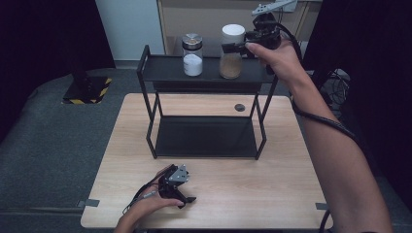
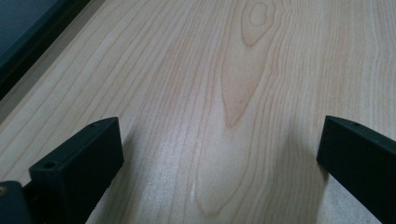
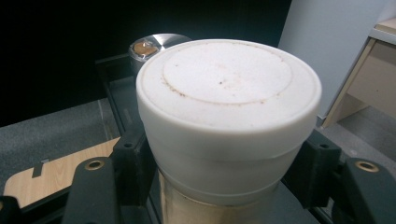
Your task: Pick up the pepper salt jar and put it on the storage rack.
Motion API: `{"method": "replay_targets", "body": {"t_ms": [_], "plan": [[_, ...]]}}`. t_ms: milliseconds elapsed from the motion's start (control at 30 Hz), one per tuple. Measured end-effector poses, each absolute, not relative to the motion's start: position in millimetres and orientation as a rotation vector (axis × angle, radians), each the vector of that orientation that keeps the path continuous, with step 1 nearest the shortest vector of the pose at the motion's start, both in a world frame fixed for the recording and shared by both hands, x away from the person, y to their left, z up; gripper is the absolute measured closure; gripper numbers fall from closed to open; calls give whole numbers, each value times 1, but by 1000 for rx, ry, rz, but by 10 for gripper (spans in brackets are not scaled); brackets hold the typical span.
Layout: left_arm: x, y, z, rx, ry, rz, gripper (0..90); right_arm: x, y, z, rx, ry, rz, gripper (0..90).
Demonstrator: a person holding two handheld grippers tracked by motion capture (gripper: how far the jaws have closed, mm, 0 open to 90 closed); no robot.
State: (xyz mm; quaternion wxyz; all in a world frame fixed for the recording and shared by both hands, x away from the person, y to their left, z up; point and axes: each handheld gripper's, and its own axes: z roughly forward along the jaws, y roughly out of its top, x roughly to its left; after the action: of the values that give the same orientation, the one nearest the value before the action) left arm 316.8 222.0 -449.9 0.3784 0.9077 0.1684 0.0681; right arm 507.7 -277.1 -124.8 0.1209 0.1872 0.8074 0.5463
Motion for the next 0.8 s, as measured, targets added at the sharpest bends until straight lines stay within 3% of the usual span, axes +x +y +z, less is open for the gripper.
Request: {"method": "replay_targets", "body": {"t_ms": [800], "plan": [[317, 222, -450, 2319, 431, 175, 0, 506, -278, -131, 583, 2334, 1582, 357]]}}
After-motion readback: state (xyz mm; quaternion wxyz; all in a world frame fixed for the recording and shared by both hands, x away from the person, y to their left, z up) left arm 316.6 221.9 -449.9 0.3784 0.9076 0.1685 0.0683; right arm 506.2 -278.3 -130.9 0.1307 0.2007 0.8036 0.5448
